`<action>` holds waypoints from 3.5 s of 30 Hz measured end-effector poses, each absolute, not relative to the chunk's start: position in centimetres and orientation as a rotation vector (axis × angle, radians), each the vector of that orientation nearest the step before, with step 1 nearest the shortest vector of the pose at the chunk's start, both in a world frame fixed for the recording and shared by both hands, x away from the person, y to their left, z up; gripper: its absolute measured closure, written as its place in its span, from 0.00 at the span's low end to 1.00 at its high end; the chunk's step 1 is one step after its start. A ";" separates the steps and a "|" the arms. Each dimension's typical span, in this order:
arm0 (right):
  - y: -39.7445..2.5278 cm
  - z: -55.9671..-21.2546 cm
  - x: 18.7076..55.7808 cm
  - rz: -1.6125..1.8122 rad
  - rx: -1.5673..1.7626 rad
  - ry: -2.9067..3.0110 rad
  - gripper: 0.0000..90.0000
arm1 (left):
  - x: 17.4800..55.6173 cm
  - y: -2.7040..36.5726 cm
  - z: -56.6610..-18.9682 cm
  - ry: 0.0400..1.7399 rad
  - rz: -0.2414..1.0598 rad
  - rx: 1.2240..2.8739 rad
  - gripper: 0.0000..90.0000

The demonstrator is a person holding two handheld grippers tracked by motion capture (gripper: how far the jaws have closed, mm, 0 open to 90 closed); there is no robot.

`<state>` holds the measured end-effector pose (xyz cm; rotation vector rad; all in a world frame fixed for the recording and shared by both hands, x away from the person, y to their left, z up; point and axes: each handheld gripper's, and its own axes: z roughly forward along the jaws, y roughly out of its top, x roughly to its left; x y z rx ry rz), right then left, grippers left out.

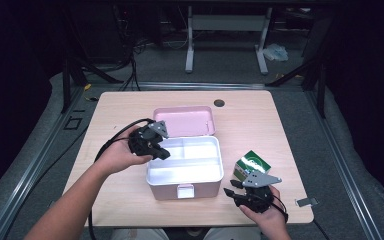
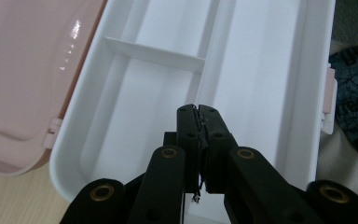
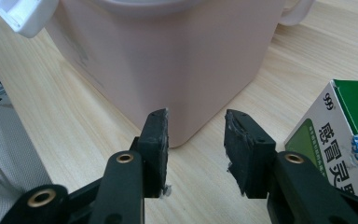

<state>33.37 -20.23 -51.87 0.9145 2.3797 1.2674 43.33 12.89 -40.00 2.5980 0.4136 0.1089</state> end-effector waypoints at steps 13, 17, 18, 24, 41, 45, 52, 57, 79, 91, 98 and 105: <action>-20.7 -51.8 32.9 1.265 0.920 2.372 0.66 | 44.3 10.1 -41.1 0.338 0.064 2.680 1.00; -20.8 -51.9 32.8 1.260 0.922 2.371 0.66 | 44.4 9.6 -40.8 0.321 0.078 2.678 1.00; -20.8 -51.8 32.8 1.261 0.923 2.372 0.66 | 44.4 9.5 -40.7 0.317 0.081 2.683 1.00; -20.8 -51.9 32.8 1.265 0.917 2.369 0.66 | 44.6 9.1 -40.8 0.311 0.094 2.701 1.00; -20.8 -51.9 32.8 1.256 0.917 2.376 0.66 | 45.1 8.0 -41.7 0.298 0.057 2.775 0.95; -20.8 -51.9 32.8 1.253 0.916 2.377 0.66 | 45.2 7.6 -41.9 0.295 0.056 2.793 0.95; -20.8 -51.9 32.8 1.253 0.915 2.376 0.66 | 45.1 7.3 -41.9 0.291 0.061 2.811 0.95; -20.7 -52.0 32.8 1.262 0.907 2.380 0.66 | 45.2 7.1 -42.0 0.287 0.058 2.831 0.95; -20.6 -52.0 32.9 1.258 0.899 2.386 0.66 | 45.3 6.5 -42.4 0.164 0.000 2.878 0.99; -20.6 -52.0 33.0 1.265 0.897 2.384 0.65 | 45.0 6.9 -42.4 0.083 -0.002 2.880 0.99; -20.6 -52.0 32.9 1.264 0.897 2.383 0.65 | 45.0 7.0 -42.4 0.084 -0.008 2.876 0.99; -20.7 -52.0 32.9 1.265 0.895 2.381 0.65 | 45.0 7.0 -42.4 0.083 -0.005 2.876 0.99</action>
